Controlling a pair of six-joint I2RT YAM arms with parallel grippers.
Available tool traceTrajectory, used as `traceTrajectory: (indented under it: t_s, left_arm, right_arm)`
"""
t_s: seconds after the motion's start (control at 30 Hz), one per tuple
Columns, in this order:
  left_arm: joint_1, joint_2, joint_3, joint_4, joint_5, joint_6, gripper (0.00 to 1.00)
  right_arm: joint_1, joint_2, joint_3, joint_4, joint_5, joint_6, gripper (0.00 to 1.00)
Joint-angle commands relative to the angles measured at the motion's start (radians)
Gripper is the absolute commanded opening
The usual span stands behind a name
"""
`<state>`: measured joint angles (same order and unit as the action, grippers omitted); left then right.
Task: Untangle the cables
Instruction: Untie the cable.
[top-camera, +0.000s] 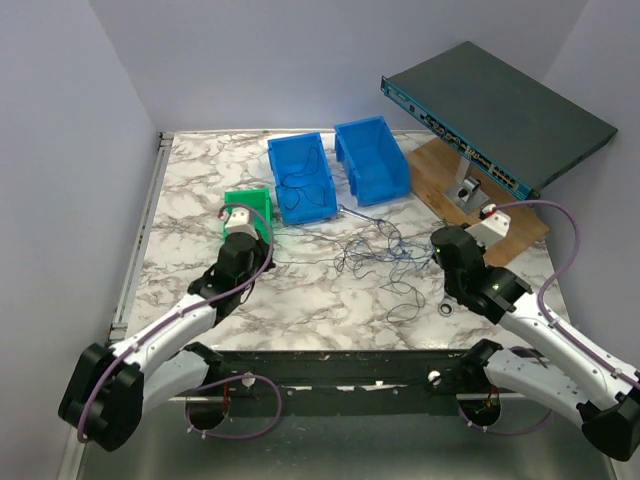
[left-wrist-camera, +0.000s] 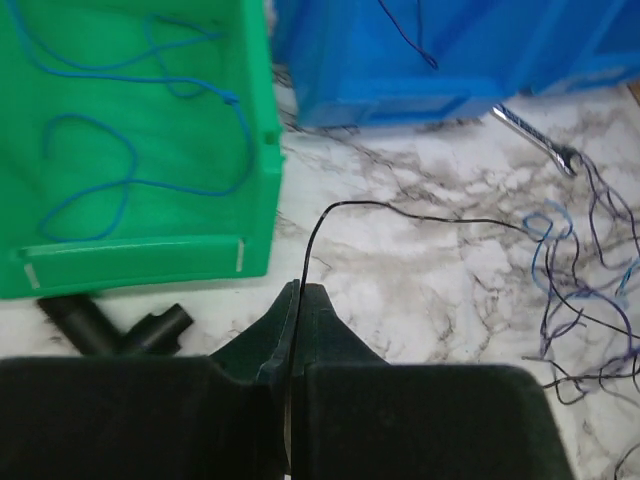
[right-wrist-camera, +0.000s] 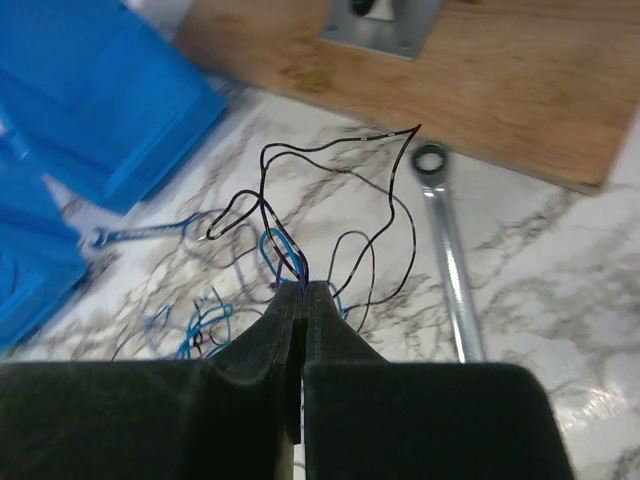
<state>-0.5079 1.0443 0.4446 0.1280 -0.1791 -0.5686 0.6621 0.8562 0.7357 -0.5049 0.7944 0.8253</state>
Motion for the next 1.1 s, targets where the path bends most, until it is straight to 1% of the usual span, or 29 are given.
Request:
traceTrajectory:
  t_s: [0.0, 0.07, 0.13, 0.23, 0.27, 0.3, 0.33, 0.37, 0.4, 0.43, 0.47, 0.53, 0.63, 0.67, 0.7, 0.8, 0.93, 1.0, 1.07]
  left_arm:
    - [0.023, -0.152, -0.057, -0.081, -0.320, -0.112, 0.00]
    - [0.025, -0.208, -0.075, -0.122, -0.405, -0.153, 0.00]
    - [0.026, -0.258, -0.098, -0.124, -0.440, -0.172, 0.00]
    - [0.026, -0.291, -0.148, -0.006, -0.362, -0.130, 0.00]
    - [0.026, -0.289, -0.162, 0.043, -0.304, -0.105, 0.00]
    - [0.026, -0.283, -0.176, 0.122, -0.234, -0.059, 0.00]
    - [0.025, -0.272, -0.185, 0.194, -0.139, -0.017, 0.00]
    - [0.025, -0.259, -0.183, 0.233, -0.064, 0.014, 0.00]
    - [0.025, -0.241, -0.176, 0.269, 0.016, 0.035, 0.00]
    - [0.023, -0.223, -0.169, 0.284, 0.070, 0.055, 0.00]
    - [0.020, -0.207, -0.158, 0.290, 0.093, 0.063, 0.00]
    - [0.017, -0.186, -0.149, 0.303, 0.139, 0.071, 0.00]
    - [0.016, -0.187, -0.154, 0.318, 0.149, 0.075, 0.00]
    - [0.016, -0.194, -0.157, 0.317, 0.137, 0.075, 0.00]
    - [0.016, -0.205, -0.159, 0.312, 0.129, 0.075, 0.00]
    - [0.016, -0.242, -0.172, 0.300, 0.091, 0.077, 0.00]
    - [0.016, -0.297, -0.188, 0.281, 0.042, 0.068, 0.00]
    - [0.016, -0.319, -0.195, 0.264, 0.022, 0.060, 0.00]
    - [0.016, -0.333, -0.197, 0.253, 0.009, 0.054, 0.00]
  right_arm:
    - [0.001, -0.015, 0.027, -0.261, 0.304, 0.300, 0.01]
    - [0.001, -0.014, 0.038, -0.341, 0.339, 0.398, 0.01]
    - [0.001, -0.015, 0.036, -0.331, 0.332, 0.384, 0.01]
    - [0.000, -0.013, 0.012, -0.171, 0.217, 0.161, 0.05]
    - [0.000, -0.013, 0.008, -0.135, 0.169, 0.109, 0.07]
    - [-0.001, -0.015, -0.001, -0.062, 0.080, 0.004, 0.11]
    - [0.001, -0.023, -0.014, 0.016, -0.034, -0.139, 0.31]
    - [0.001, -0.031, -0.027, 0.090, -0.201, -0.244, 0.54]
    - [0.000, -0.043, -0.046, 0.161, -0.368, -0.361, 0.69]
    - [0.001, -0.050, -0.071, 0.238, -0.534, -0.415, 0.78]
    - [0.000, -0.040, -0.077, 0.273, -0.651, -0.437, 0.81]
    - [0.000, 0.032, -0.050, 0.291, -0.800, -0.485, 0.81]
    - [0.012, 0.188, 0.000, 0.304, -0.966, -0.538, 0.81]
    - [0.025, 0.232, 0.013, 0.320, -0.996, -0.551, 0.81]
    - [0.048, 0.278, 0.027, 0.335, -0.994, -0.564, 0.81]
    - [0.125, 0.383, 0.046, 0.409, -0.915, -0.593, 0.81]
    - [0.148, 0.541, 0.088, 0.488, -0.828, -0.594, 0.83]
    - [0.154, 0.620, 0.119, 0.495, -0.742, -0.580, 0.91]
    - [0.157, 0.680, 0.138, 0.543, -0.677, -0.570, 0.94]
